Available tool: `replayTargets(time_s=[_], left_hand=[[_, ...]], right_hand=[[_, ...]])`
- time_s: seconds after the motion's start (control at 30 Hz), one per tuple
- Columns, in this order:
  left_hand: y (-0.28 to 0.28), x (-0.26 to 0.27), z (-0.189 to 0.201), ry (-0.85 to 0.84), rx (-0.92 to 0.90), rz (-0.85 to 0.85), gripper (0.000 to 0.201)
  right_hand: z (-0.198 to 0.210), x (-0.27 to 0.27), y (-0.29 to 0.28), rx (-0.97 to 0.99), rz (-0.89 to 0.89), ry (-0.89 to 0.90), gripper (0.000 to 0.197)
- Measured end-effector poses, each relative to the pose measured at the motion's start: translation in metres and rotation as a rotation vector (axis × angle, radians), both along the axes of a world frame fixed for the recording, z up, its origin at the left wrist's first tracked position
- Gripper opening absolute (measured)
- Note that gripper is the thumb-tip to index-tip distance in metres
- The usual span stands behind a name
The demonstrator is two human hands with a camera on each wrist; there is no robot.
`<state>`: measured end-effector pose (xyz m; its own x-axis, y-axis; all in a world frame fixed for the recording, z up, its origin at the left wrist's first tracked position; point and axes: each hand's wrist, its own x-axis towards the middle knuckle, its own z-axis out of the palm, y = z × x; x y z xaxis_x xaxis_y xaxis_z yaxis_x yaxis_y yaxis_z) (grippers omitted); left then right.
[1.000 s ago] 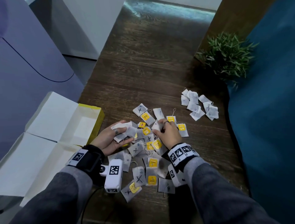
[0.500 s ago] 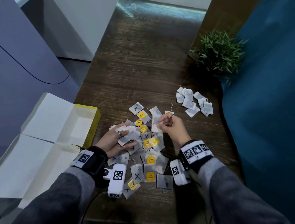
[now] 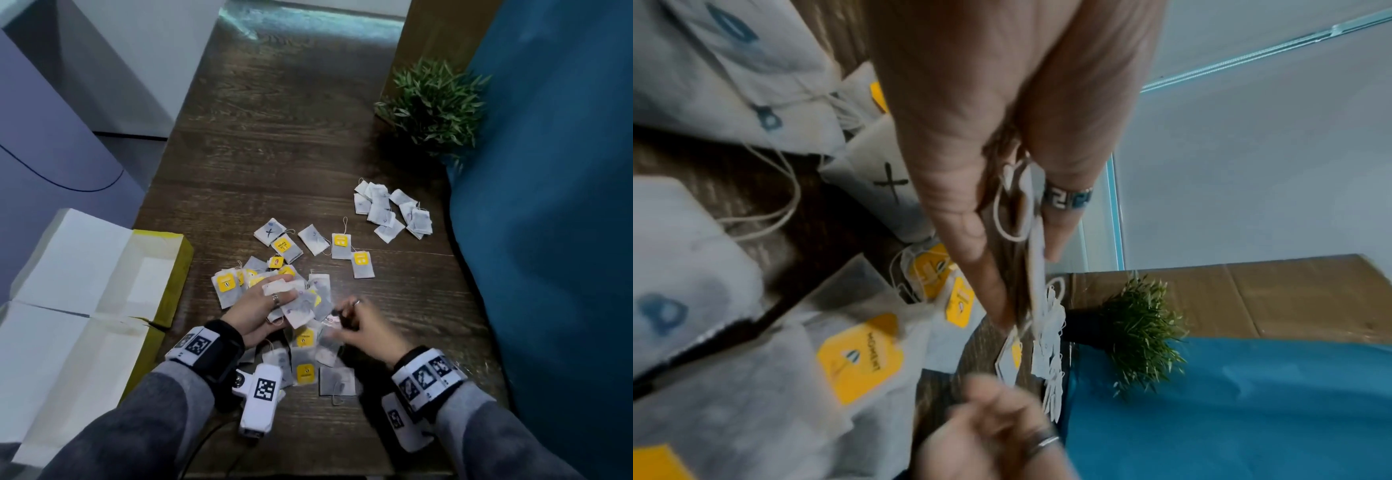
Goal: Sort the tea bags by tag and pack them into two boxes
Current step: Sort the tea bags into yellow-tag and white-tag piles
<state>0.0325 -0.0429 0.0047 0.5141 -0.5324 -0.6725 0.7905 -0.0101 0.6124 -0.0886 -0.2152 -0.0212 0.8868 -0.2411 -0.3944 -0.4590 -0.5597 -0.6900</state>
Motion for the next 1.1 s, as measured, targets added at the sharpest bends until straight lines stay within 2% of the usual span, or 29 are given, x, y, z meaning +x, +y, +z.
replayTargets(time_s=[0.07, 0.2, 0.3, 0.37, 0.43, 0.5, 0.67, 0.77, 0.83, 0.87, 0.9, 0.97, 1.0, 1.07, 1.1], left_hand=[[0.001, 0.002, 0.001, 0.021, -0.008, 0.023, 0.032], [-0.004, 0.010, 0.001, 0.041, -0.019, 0.069, 0.040], [-0.015, 0.020, 0.003, 0.053, -0.058, 0.076, 0.036], [-0.025, 0.029, 0.007, 0.033, -0.078, 0.034, 0.034], [-0.040, 0.038, 0.014, -0.009, -0.075, -0.023, 0.034], [-0.060, 0.048, 0.019, -0.043, -0.051, -0.053, 0.029], [-0.141, 0.068, 0.031, -0.139, 0.016, -0.193, 0.020], [-0.192, 0.077, 0.032, -0.111, -0.002, -0.124, 0.017], [-0.218, 0.084, 0.028, -0.109, -0.017, -0.126, 0.022], [-0.227, 0.085, 0.026, -0.138, 0.023, -0.162, 0.029], [-0.232, 0.090, 0.018, -0.197, 0.097, -0.223, 0.035], [-0.233, 0.098, 0.006, -0.448, 0.297, -0.385, 0.044], [-0.229, 0.104, 0.000, -0.618, 0.400, -0.457, 0.049], [-0.214, 0.114, -0.010, -0.863, 0.573, -0.520, 0.048], [-0.205, 0.116, -0.017, -0.896, 0.600, -0.548, 0.041]], right_hand=[[-0.009, -0.010, 0.004, -0.164, 0.201, 0.145, 0.047], [-0.008, -0.010, 0.010, -0.253, 0.266, 0.112, 0.031], [-0.006, -0.007, 0.003, -0.165, 0.267, 0.126, 0.013], [-0.002, -0.007, -0.012, -0.016, 0.218, 0.137, 0.018], [0.010, -0.004, -0.035, 0.204, 0.067, 0.091, 0.025], [0.020, 0.003, -0.068, 0.332, -0.166, -0.001, 0.029], [0.026, 0.044, -0.150, 0.297, -0.672, -0.210, 0.027], [0.017, 0.069, -0.181, 0.349, -0.853, -0.236, 0.021], [0.007, 0.080, -0.190, 0.367, -0.914, -0.212, 0.011], [0.004, 0.083, -0.191, 0.360, -0.922, -0.186, 0.002], [-0.001, 0.085, -0.191, 0.328, -0.916, -0.153, 0.011], [-0.005, 0.085, -0.185, 0.190, -0.906, -0.130, 0.027], [-0.004, 0.084, -0.178, 0.114, -0.902, -0.158, 0.027], [0.001, 0.079, -0.159, 0.015, -0.839, -0.245, 0.016], [0.000, 0.077, -0.149, 0.008, -0.770, -0.273, 0.006]])
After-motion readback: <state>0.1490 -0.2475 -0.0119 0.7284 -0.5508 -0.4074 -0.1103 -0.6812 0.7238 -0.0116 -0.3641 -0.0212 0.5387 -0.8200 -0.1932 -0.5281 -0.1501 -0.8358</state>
